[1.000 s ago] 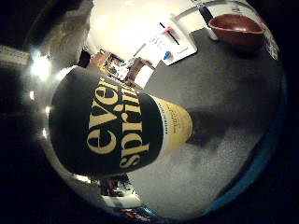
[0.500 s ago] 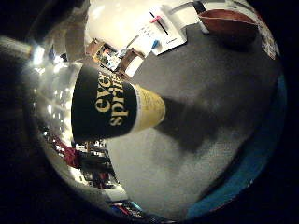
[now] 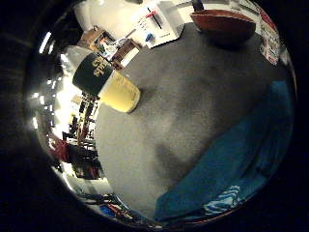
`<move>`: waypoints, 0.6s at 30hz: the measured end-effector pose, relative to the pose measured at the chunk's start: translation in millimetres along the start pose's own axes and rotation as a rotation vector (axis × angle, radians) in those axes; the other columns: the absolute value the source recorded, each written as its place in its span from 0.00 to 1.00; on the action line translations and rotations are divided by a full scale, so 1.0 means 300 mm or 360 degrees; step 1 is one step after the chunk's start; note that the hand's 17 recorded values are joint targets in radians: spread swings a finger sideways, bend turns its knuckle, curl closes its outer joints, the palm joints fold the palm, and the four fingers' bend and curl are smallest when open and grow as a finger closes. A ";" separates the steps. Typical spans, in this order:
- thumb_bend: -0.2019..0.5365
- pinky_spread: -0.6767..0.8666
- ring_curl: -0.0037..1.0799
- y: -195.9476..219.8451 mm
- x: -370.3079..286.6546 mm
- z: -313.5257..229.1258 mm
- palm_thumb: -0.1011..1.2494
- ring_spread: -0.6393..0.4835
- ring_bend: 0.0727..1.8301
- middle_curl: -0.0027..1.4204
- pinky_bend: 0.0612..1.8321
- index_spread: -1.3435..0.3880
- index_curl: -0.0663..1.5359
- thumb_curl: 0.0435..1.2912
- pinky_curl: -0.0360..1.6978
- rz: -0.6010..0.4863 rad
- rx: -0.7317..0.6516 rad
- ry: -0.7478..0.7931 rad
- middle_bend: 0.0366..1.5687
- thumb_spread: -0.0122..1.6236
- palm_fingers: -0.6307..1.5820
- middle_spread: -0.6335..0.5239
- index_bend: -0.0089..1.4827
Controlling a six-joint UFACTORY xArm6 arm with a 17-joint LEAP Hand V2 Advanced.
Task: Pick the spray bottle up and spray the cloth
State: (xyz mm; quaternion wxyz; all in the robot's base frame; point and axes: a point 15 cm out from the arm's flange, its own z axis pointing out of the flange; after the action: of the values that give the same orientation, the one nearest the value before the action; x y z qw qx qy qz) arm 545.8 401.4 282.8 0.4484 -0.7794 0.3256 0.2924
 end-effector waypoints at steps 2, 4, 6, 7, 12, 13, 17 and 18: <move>0.24 0.71 0.28 0.002 -0.001 -0.013 0.60 0.75 0.15 0.23 0.25 0.56 0.21 0.34 0.28 -0.0016 -0.0013 0.0018 0.09 0.65 0.26 0.71 0.10; 0.24 0.71 0.27 -0.005 -0.010 -0.041 0.60 0.75 0.14 0.22 0.25 0.56 0.20 0.32 0.27 -0.0041 -0.0018 0.0043 0.09 0.65 0.26 0.71 0.10; 0.24 0.71 0.27 -0.017 -0.028 -0.068 0.59 0.75 0.14 0.22 0.25 0.56 0.19 0.31 0.26 -0.0064 -0.0012 0.0057 0.09 0.65 0.26 0.72 0.10; 0.24 0.71 0.27 -0.025 -0.046 -0.082 0.59 0.75 0.13 0.21 0.25 0.56 0.19 0.31 0.25 -0.0080 -0.0010 0.0059 0.09 0.65 0.26 0.72 0.10; 0.24 0.71 0.26 -0.004 -0.081 -0.109 0.60 0.76 0.13 0.20 0.25 0.57 0.19 0.29 0.24 -0.0114 -0.0096 0.0107 0.09 0.64 0.27 0.72 0.11; 0.24 0.71 0.26 -0.004 -0.096 -0.129 0.60 0.76 0.12 0.19 0.25 0.57 0.19 0.29 0.23 -0.0127 -0.0111 0.0123 0.09 0.65 0.27 0.72 0.11; 0.24 0.71 0.26 -0.037 -0.158 -0.234 0.61 0.76 0.12 0.19 0.26 0.58 0.19 0.29 0.23 -0.0180 -0.0074 0.0162 0.09 0.65 0.27 0.72 0.11; 0.25 0.72 0.26 -0.037 -0.177 -0.257 0.61 0.76 0.12 0.19 0.26 0.58 0.20 0.29 0.22 -0.0185 -0.0070 0.0160 0.09 0.65 0.27 0.72 0.11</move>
State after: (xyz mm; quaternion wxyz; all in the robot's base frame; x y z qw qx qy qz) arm 534.4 350.0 361.1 0.4304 -0.8204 0.2955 0.2333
